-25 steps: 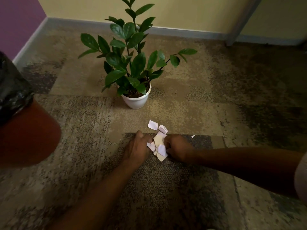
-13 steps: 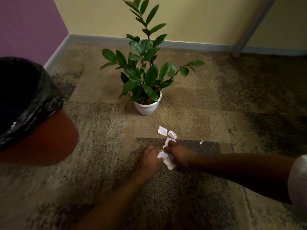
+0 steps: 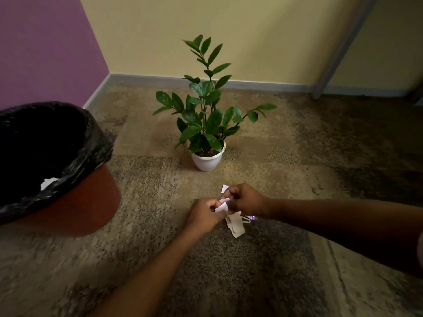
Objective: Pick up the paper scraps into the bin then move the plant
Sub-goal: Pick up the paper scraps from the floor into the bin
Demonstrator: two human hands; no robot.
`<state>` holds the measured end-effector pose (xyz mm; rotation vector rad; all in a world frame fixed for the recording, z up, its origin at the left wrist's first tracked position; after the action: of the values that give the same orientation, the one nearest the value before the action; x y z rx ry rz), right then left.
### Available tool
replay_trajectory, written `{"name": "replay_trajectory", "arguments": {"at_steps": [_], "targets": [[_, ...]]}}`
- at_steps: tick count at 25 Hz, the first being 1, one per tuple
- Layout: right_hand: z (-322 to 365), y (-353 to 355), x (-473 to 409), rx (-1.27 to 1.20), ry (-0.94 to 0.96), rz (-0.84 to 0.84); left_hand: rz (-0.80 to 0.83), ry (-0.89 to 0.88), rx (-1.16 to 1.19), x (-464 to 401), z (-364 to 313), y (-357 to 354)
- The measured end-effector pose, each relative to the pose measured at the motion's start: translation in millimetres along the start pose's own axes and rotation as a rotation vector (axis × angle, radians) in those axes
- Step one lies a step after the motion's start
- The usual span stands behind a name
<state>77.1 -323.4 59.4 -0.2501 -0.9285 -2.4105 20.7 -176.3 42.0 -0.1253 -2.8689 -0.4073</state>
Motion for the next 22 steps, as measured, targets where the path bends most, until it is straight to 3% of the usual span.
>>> {"name": "replay_trajectory", "arguments": {"at_steps": [4, 8, 11, 15, 19, 22], "targets": [[65.1, 15.8, -5.7, -0.082, 0.133, 0.003, -0.099, -0.098, -0.202, -4.0, -50.8, 55.8], [162.2, 27.4, -16.8, -0.157, 0.314, -0.220, -0.043, -0.243, -0.438, -3.5, -135.7, 150.8], [246.2, 31.2, -27.4, -0.212, 0.457, -0.256, -0.091, -0.229, -0.346, 9.3, -181.5, 225.8], [337.2, 21.5, -40.6, -0.168, 0.600, -0.141, -0.278, -0.239, -0.212, 35.8, -192.9, 304.4], [378.1, -25.9, -56.2, -0.065, 0.650, -0.125, -0.394, -0.131, -0.267, 60.9, -178.4, 355.7], [387.1, -66.8, -65.4, -0.008, 0.614, -0.160, -0.417, 0.071, -0.488, 75.6, -163.8, 380.9]]}}
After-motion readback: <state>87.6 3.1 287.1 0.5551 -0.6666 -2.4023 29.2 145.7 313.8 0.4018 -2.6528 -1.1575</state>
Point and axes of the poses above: each hand's wrist, its own x-axis away from the middle knuckle, its own y-axis out of the back of the hand, z = x × y, the point moved 3 cm from there along -x, towards the middle knuckle, and after that the axes turned 8 degrees about x, right-handed, at the moved point
